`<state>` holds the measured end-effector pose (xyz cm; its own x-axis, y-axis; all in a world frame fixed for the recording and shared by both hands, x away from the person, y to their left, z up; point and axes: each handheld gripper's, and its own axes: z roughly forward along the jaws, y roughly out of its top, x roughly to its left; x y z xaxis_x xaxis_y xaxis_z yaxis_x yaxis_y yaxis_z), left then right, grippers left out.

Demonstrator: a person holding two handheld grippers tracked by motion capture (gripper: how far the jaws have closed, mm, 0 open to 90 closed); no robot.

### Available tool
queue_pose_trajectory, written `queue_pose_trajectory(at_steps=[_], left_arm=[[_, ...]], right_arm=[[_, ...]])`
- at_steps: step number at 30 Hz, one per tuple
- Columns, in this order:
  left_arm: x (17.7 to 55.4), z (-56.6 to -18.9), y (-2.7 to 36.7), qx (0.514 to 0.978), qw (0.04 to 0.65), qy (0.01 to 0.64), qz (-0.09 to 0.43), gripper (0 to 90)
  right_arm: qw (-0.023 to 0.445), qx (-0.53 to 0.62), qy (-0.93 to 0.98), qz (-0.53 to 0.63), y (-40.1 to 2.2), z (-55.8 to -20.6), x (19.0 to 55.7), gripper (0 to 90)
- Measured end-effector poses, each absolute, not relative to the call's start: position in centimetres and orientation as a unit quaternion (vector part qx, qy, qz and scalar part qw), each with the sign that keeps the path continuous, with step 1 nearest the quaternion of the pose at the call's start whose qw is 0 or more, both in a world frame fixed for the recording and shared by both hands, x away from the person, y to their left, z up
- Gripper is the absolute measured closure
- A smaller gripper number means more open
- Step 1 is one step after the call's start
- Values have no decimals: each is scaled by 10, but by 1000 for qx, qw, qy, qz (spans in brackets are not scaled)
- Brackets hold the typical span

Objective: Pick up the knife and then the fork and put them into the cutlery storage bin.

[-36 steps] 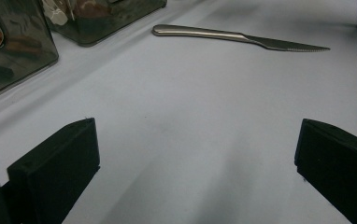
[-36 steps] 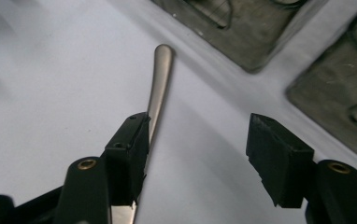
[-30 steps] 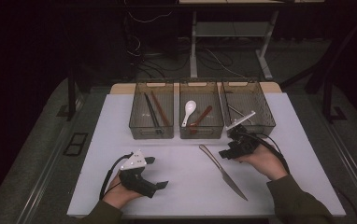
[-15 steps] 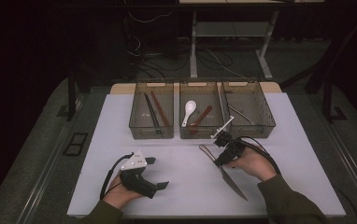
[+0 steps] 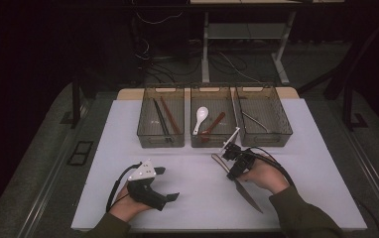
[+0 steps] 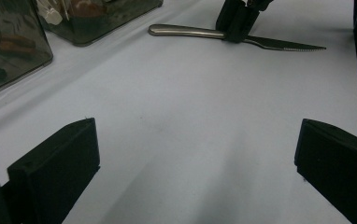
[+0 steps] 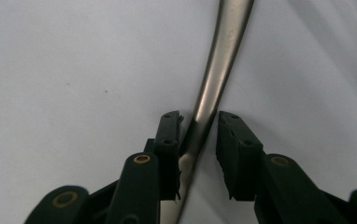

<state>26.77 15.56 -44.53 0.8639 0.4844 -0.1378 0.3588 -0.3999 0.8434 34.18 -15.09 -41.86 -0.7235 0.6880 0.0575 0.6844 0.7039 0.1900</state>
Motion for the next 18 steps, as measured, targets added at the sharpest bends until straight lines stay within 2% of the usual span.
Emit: queue_pose_trajectory(at_steps=[7,11,18], left_arm=[[267,-445,155,834,486,254,64,0],[268,-445,156,834,486,253,64,0],[268,-446,155,834,486,253,64,0]], right_arm=[[21,353,932,83,-147,-419,343,720],[24,344,935,77,-146,-418,343,786],[24,312,947,76,-146,-419,343,779]])
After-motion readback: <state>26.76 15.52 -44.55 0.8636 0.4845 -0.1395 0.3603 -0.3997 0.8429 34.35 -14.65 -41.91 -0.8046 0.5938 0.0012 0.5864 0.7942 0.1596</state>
